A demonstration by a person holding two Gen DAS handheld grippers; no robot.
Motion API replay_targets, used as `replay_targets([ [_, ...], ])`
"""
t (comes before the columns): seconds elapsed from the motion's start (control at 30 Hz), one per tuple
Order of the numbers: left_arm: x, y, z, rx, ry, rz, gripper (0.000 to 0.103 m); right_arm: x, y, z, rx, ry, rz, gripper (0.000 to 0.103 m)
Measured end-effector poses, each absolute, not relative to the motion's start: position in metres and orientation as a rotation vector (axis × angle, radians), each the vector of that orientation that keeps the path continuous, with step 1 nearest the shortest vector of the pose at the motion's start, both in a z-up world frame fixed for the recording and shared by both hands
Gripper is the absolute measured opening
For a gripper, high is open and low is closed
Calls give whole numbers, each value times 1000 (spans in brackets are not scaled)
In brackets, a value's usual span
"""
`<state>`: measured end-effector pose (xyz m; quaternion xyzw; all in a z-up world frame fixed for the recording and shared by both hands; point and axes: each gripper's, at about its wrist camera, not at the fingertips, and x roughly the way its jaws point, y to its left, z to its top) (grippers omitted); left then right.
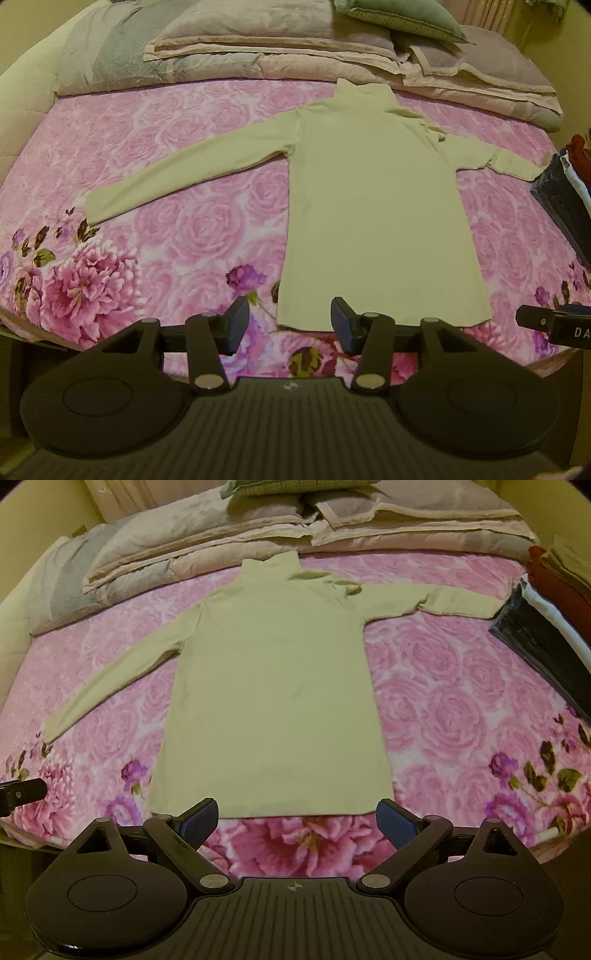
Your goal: Fold clothes
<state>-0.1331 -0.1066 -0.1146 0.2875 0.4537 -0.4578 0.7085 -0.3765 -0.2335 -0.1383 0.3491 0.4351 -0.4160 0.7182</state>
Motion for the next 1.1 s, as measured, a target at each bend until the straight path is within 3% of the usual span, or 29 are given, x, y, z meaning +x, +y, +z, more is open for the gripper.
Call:
replay_targets([
  [0.7,-143,-142,-118,611,1056,-1063,46,-392,-258,-143,820,984,-953,95],
  [1.1,-129,-258,-158,460,1076,-1095,44,-493,-405,-177,1086,482,-1180,95],
])
